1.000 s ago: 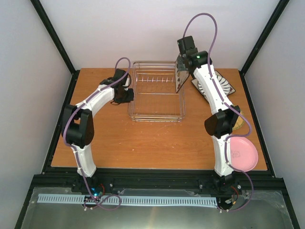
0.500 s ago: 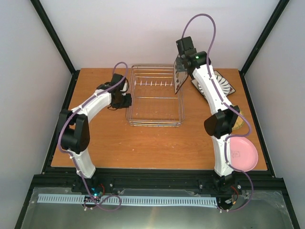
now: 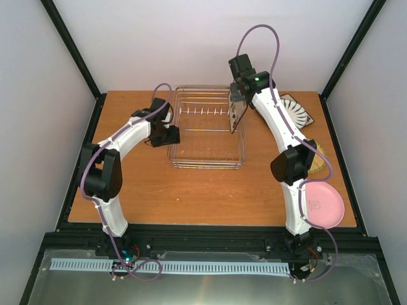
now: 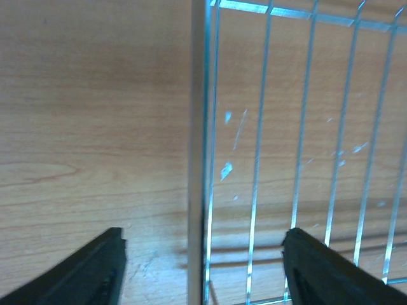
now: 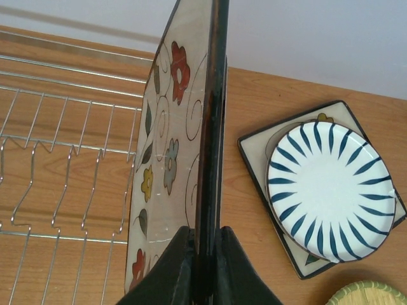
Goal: Load the plates into the dish rack
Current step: Adjust the dish rack at the center of the board, then insert the plate into the dish rack.
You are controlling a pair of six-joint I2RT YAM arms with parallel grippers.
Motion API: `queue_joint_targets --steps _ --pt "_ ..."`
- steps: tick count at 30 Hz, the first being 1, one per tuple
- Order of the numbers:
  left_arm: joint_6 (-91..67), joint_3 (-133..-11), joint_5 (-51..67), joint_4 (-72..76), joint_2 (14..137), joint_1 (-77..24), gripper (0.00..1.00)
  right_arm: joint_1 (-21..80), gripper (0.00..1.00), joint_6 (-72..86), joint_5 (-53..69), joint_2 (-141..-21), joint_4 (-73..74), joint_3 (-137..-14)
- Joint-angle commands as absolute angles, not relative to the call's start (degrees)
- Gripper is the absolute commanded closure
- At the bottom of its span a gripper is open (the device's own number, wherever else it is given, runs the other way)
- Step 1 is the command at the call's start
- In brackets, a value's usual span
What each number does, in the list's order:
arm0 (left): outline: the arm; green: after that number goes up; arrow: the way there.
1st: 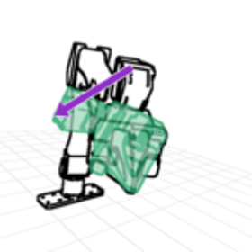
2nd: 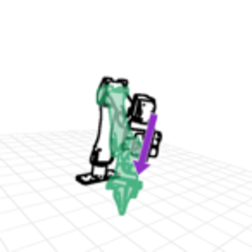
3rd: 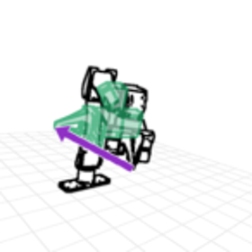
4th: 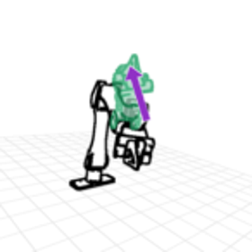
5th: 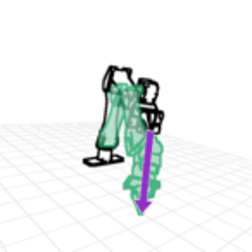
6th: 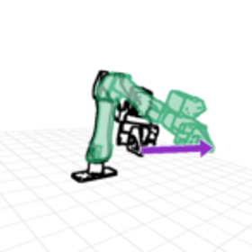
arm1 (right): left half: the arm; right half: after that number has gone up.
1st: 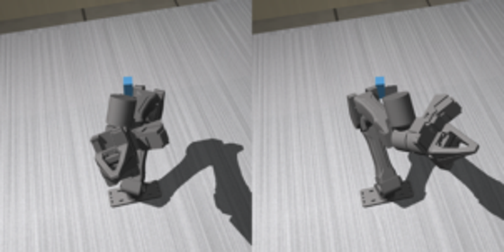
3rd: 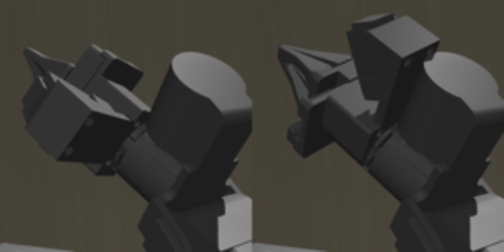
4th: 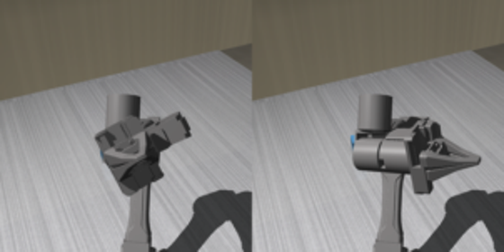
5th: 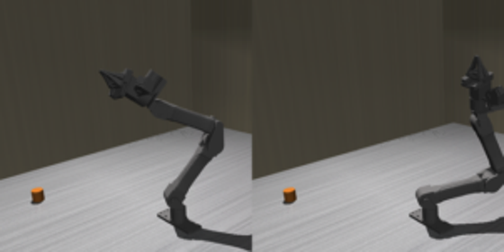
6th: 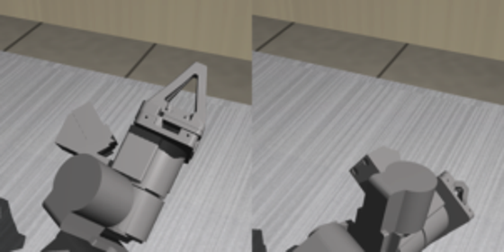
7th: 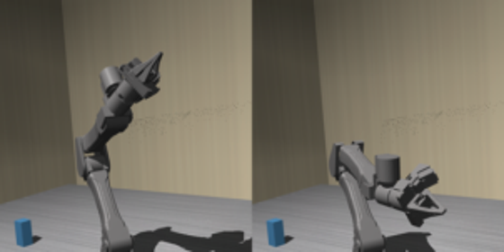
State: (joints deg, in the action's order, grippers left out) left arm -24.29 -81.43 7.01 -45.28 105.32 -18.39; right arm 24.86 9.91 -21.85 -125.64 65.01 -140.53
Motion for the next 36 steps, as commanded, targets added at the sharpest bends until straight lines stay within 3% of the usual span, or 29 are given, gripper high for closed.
queue_joint_targets --steps 1,21,36 --pt "-24.2 -87.1 6.0 -46.6 104.3 -18.7 0.27 25.3 0.97 10.4 -24.7 -120.9 58.1 -142.5" --pt "-24.1 -95.0 -1.3 -50.7 101.7 -18.1 0.01 25.4 0.97 11.7 -20.5 -127.7 62.6 -145.1" --pt "-23.3 -98.2 -1.2 -51.5 102.1 -15.8 0.00 25.3 0.97 12.3 -14.9 -132.4 68.1 -147.3"
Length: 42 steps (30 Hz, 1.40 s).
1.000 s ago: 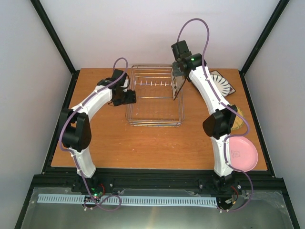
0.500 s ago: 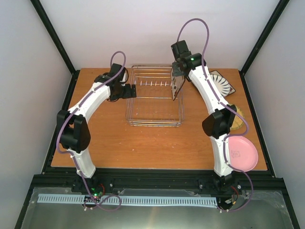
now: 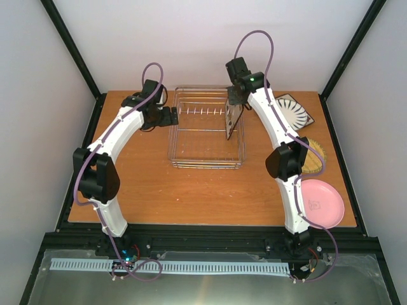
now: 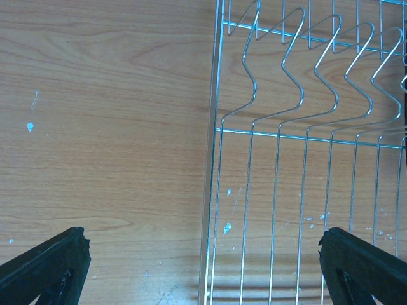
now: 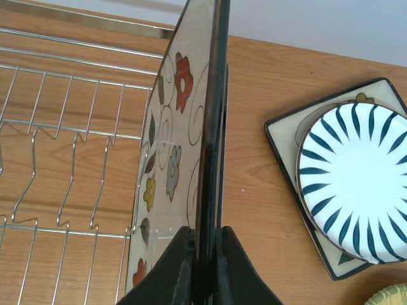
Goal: Load the plates into the dish rack
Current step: Insert the plate into the dish rack.
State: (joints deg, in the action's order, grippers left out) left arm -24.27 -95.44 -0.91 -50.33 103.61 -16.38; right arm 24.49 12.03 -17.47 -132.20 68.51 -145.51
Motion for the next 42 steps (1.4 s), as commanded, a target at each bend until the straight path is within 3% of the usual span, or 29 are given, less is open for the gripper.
queue_joint_targets --steps 1,5,7,11,16,21,35,39,41,42 --pt "-23.2 -98.2 -1.0 -51.6 102.2 -15.8 0.01 25.2 0.97 12.3 -14.8 -132.5 68.1 -147.3" --pt "-22.9 -98.2 -1.0 -52.0 102.0 -15.8 0.00 25.2 0.96 11.9 -13.7 -132.5 67.7 -147.4" --pt "-22.8 -98.1 -1.1 -52.1 102.0 -15.7 0.00 25.2 0.84 11.8 -13.7 -132.0 67.1 -147.3" --pt "-22.7 -98.0 -1.1 -52.1 102.0 -15.7 0.00 25.2 0.71 11.8 -14.3 -130.9 66.0 -147.2" --pt "-22.6 -98.1 -1.1 -52.0 102.0 -15.4 0.00 25.2 0.69 12.0 -14.7 -129.2 66.1 -146.9" --pt "-22.5 -98.1 -0.4 -51.9 101.8 -13.9 0.00 25.2 0.58 13.3 -14.0 -124.6 65.1 -142.9" --pt "-21.6 -97.3 1.8 -50.3 99.3 -11.2 0.00 25.2 0.49 15.3 -17.9 -112.4 61.4 -128.8" --pt "-20.7 -95.9 3.0 -49.5 97.8 -11.2 0.00 22.4 0.28 17.3 -21.7 -104.8 59.1 -121.7" --pt "-19.9 -95.0 4.3 -48.4 96.2 -11.1 0.00 19.0 0.05 19.0 -22.1 -100.5 57.6 -117.5" --pt "-19.5 -94.3 5.4 -47.3 95.2 -11.1 0.00 17.0 0.01 19.1 -20.6 -98.4 56.4 -115.4"
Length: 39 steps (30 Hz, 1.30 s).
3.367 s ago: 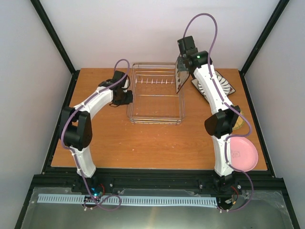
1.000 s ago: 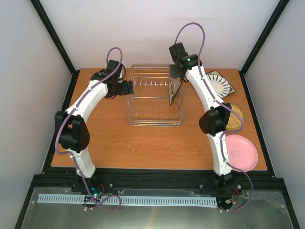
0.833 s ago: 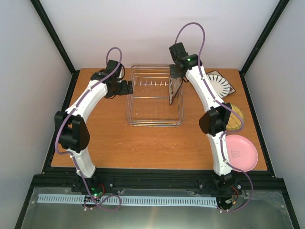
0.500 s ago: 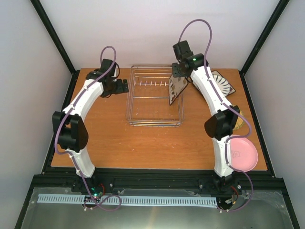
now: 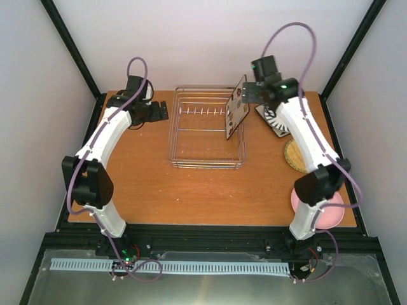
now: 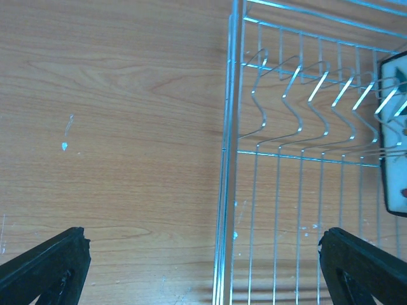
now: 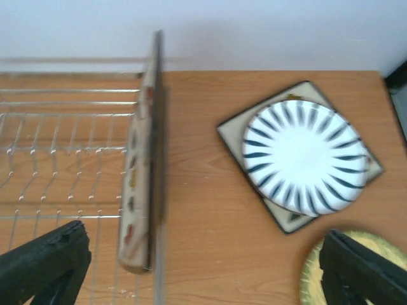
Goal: Load the plates into the dish rack
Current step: Insert the plate into the dish rack, then pick up the plate at the center of the board.
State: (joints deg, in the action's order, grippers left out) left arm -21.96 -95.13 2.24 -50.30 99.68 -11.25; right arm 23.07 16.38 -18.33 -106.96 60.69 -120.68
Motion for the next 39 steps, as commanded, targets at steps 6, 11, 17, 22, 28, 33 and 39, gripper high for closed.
queue_joint_targets --steps 6,11,17,22,28,33,39 --pt "-20.4 -89.3 18.1 -37.5 90.9 -10.7 0.00 -1.9 0.00 29.8 0.2 -88.4 47.2 -97.1" --pt "-22.4 -87.1 26.7 -31.8 89.3 -10.6 0.00 -11.0 0.00 27.0 16.5 -90.4 48.7 -94.5" --pt "-21.6 -85.0 29.5 -30.0 87.2 -10.6 0.00 -12.1 0.02 20.1 11.3 -96.8 54.6 -96.2" --pt "-19.5 -84.4 27.9 -30.8 85.3 -10.6 0.00 -12.4 0.38 19.6 1.2 -109.1 66.8 -110.8" --pt "-18.2 -84.6 25.7 -34.0 85.5 -10.6 0.00 -12.4 0.61 21.5 1.3 -119.4 67.2 -120.6" --pt "-17.5 -84.9 23.1 -35.1 85.6 -10.6 0.00 -12.5 0.61 24.3 3.6 -127.3 68.3 -127.7" --pt "-17.1 -85.7 20.8 -36.3 87.3 -10.6 0.00 -12.8 0.64 26.0 5.7 -135.0 68.7 -133.9"
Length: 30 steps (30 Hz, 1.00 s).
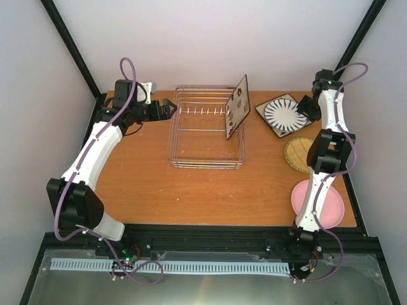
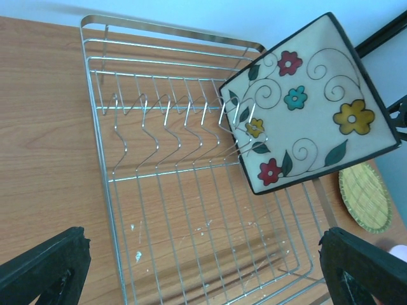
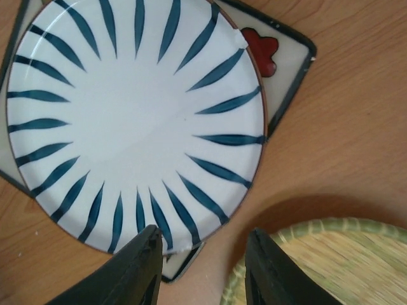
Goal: Load the plates into the dish rack
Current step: Pick up the plate at the center of the board.
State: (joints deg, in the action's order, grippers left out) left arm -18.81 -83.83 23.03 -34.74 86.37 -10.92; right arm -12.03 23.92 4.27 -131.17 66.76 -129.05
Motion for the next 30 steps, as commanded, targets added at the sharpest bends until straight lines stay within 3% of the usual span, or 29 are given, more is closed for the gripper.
queue_joint_targets --steps 1,30 --pt "-17.1 -85.7 20.3 -36.3 87.6 -10.6 0.00 -12.9 0.63 26.1 6.0 -136.2 68.6 -134.6" --pt "-18.4 -91.1 18.0 -38.0 96.6 -10.6 0.00 -14.9 0.70 30.6 8.6 -143.3 64.8 -130.3"
